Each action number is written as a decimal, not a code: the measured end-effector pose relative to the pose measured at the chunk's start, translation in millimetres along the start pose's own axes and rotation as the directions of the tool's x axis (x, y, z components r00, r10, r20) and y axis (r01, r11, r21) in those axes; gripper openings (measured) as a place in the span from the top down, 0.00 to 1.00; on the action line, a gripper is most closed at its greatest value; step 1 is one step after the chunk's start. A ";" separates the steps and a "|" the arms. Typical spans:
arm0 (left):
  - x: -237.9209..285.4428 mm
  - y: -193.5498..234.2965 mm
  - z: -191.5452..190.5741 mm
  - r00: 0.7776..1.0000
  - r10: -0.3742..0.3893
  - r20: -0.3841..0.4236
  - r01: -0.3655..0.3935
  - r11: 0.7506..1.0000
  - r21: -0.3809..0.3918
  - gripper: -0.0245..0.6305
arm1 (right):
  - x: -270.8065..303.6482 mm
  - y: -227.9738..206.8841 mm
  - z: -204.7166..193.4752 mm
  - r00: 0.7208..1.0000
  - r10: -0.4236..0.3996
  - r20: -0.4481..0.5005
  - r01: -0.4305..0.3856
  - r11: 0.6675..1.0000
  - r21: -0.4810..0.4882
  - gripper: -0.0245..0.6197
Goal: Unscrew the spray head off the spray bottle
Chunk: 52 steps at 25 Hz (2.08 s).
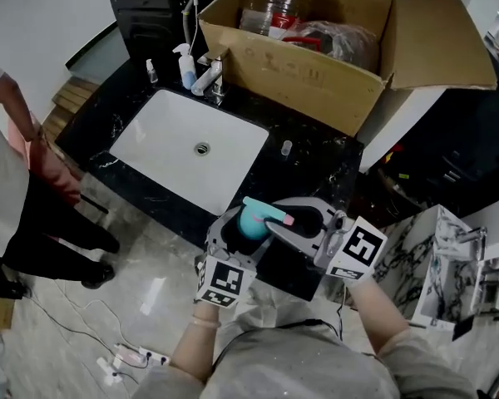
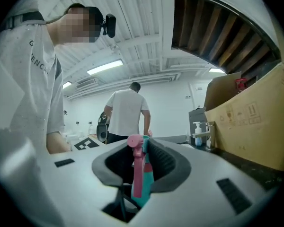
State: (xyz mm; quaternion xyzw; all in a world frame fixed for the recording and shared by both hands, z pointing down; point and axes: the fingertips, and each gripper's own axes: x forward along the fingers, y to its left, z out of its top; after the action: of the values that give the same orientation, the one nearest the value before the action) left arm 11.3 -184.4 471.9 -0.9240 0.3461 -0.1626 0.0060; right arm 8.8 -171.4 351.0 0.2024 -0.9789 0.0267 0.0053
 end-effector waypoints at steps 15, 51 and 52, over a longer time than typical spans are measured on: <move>9.9 8.0 3.9 0.999 0.035 -0.023 -0.036 0.998 -0.042 0.44 | -18.0 -48.2 7.9 0.987 0.159 0.006 -0.159 0.984 0.083 0.71; 17.9 11.5 0.0 0.996 -0.001 -0.091 -0.001 1.000 -0.022 0.44 | -12.4 -68.8 -8.5 0.994 0.008 -0.107 -0.001 0.998 0.067 0.77; 17.9 11.4 0.0 0.996 -0.001 -0.092 -0.001 1.000 -0.022 0.44 | -8.2 -70.2 -8.1 0.995 -0.004 -0.100 0.011 0.997 0.074 0.80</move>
State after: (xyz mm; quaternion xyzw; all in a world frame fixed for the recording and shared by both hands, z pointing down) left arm 16.7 -204.6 475.8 -0.9155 0.3477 -0.2012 -0.0201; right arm 44.2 -232.1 362.5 0.2044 -0.9750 0.0731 0.0469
